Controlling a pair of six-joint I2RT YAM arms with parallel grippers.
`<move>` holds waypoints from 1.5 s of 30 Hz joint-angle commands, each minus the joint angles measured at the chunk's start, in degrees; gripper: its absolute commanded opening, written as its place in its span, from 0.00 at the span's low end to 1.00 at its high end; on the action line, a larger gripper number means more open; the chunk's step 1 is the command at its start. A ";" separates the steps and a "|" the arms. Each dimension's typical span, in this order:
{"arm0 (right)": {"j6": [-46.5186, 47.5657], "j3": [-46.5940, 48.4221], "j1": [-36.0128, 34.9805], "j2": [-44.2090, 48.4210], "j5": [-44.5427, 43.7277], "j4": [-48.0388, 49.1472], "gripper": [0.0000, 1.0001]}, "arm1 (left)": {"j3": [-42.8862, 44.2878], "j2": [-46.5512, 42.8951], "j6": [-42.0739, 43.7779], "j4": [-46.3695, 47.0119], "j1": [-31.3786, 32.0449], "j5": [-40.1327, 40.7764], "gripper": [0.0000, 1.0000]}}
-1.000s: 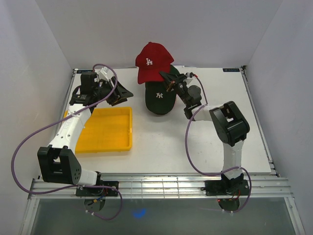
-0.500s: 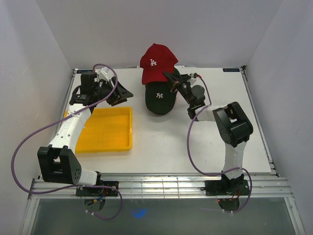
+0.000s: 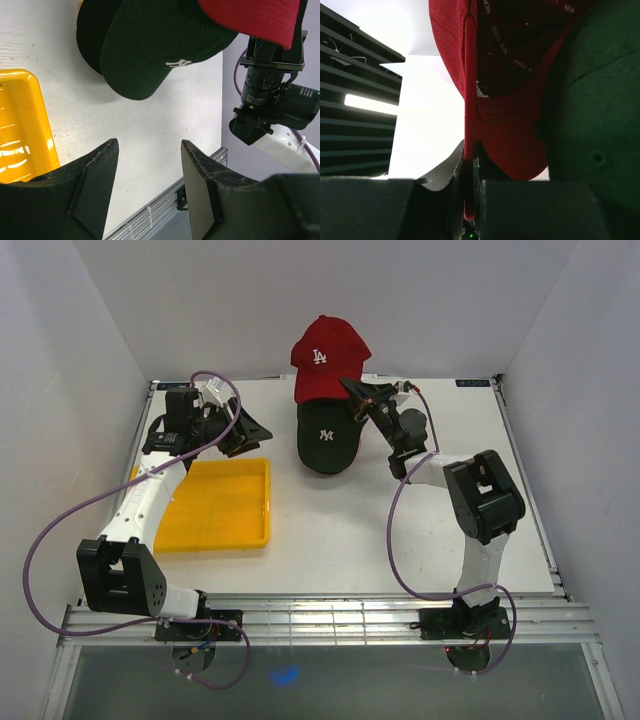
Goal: Stack the hats
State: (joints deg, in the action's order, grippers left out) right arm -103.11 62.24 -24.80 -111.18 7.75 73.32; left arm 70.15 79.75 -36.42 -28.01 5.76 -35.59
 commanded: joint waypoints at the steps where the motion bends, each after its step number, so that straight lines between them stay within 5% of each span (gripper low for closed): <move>1: 0.28 -0.44 0.27 4.65 0.07 34.87 0.08 | 2.36 -0.82 0.57 -0.12 0.31 -0.27 0.63; 45: 5.55 -27.61 -3.77 11.95 -3.79 35.05 0.08 | -0.10 -1.61 0.65 -0.73 0.31 0.70 0.63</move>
State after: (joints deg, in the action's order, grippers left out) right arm -99.57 36.38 -28.60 -100.20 6.07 75.50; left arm 70.22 79.29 -36.42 -29.12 5.76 -35.03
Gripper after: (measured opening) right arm 0.098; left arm 0.633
